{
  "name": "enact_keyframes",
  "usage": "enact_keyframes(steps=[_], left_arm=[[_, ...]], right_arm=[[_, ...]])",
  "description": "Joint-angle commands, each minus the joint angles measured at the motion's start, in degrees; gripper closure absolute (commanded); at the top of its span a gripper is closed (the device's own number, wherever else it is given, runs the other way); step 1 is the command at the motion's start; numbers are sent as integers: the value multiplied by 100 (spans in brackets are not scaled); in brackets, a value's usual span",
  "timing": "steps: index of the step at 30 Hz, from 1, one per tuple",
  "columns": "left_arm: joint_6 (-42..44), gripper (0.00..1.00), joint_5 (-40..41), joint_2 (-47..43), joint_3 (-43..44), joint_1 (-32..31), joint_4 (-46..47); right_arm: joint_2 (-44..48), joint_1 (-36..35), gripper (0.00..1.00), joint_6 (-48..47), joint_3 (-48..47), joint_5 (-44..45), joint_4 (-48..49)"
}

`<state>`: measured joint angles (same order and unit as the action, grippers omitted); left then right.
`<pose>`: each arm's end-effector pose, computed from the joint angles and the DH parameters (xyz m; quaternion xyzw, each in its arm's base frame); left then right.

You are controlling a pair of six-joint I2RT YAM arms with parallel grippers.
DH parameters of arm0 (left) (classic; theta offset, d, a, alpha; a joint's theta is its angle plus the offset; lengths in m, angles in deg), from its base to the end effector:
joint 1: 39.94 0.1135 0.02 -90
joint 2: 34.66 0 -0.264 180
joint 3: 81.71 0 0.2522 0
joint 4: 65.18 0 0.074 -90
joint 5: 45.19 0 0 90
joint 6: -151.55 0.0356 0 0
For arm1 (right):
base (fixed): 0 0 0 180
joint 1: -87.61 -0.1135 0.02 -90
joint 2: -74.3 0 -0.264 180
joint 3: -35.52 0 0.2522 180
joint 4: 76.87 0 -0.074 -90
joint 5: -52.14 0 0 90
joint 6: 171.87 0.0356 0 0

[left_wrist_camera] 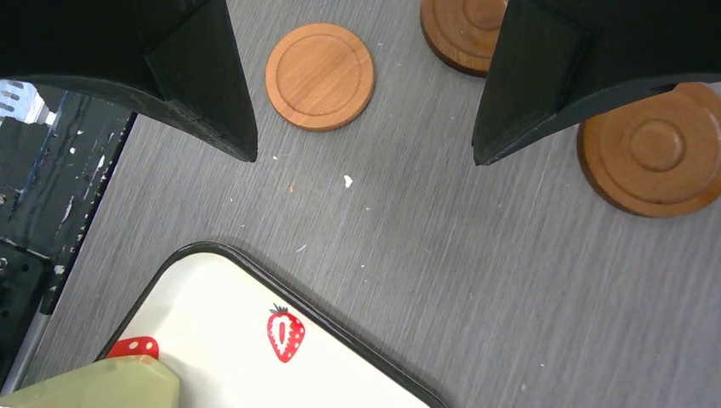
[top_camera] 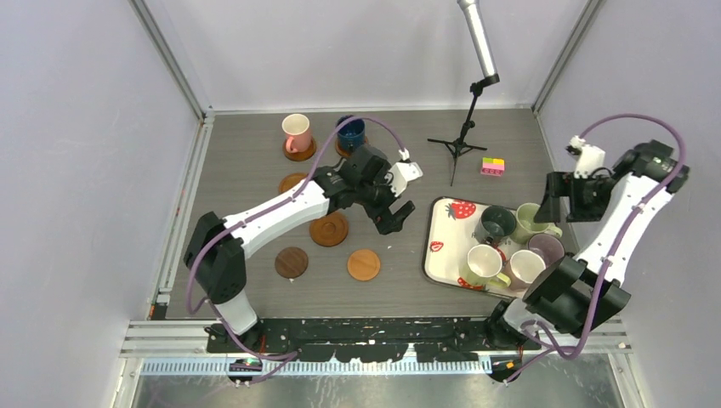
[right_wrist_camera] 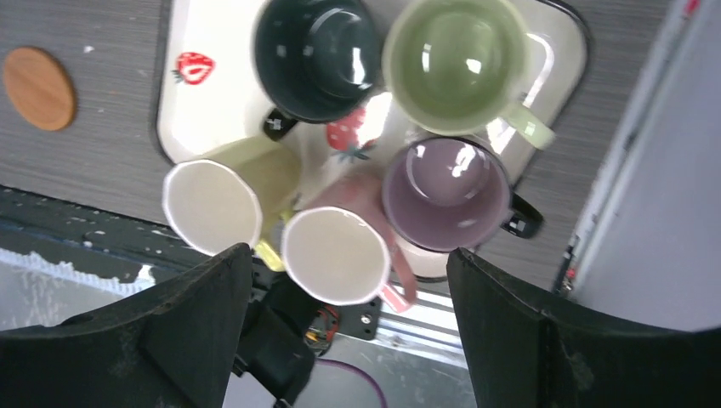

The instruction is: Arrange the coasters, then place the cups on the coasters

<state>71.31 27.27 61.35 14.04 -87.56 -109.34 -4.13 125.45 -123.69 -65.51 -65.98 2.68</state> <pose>0.2461 -0.2857 0.2994 0.4892 0.7709 -0.2572 0.3165 0.1857 -0.1230 0.3660 -0.0592 0.9631 0.1198 0.2336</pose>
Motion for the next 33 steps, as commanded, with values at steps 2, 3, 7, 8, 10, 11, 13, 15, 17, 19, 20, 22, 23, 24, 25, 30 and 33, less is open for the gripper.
enact_keyframes(steps=[2,3,7,8,10,11,13,15,17,19,20,22,23,24,25,30,33], left_arm=[[98,3,557,389,-37,-601,332],[57,5,784,531,29,-720,354],[-607,13,993,1120,431,-802,407],[-758,14,1019,1235,493,-802,486],[-1027,15,1117,1428,542,-800,676],[-1166,16,1144,1520,579,-797,740],[-1376,18,1329,1707,710,-783,801],[-1666,19,1547,1926,892,-698,804],[-2066,19,1398,2191,1128,-536,758],[-2612,20,1014,2408,1339,-374,749],[-2789,21,872,2512,1419,-323,771],[-3040,23,617,2666,1511,-285,891],[-3155,25,522,2733,1526,-284,1012],[-3281,26,405,2796,1537,-277,1089],[-3450,29,227,2866,1538,-268,1229],[-3977,47,-369,3413,1856,-249,1285],[-4241,48,-504,3592,1898,-239,1365]], right_arm=[[-359,865,12,-1172,-294,127,-850],[-456,1031,12,-1192,-297,123,-818],[-925,1569,15,-1071,-361,121,-704],[-1019,1668,17,-986,-349,170,-612],[-1107,1812,19,-843,-264,282,-377],[-1124,1860,20,-795,-208,354,-247],[-1112,1927,22,-716,-50,534,33],[-1081,1981,24,-675,76,706,291],[-1063,2025,24,-670,156,817,467],[-1069,2087,25,-669,202,886,585],[-1075,2106,26,-665,218,925,641],[-1120,2148,28,-640,255,979,747],[-1154,2170,29,-635,262,992,787],[-1189,2190,29,-628,262,988,788],[-1222,2204,30,-626,267,976,789],[-1192,2227,30,-671,323,885,780],[-1114,2227,30,-736,333,836,744]])
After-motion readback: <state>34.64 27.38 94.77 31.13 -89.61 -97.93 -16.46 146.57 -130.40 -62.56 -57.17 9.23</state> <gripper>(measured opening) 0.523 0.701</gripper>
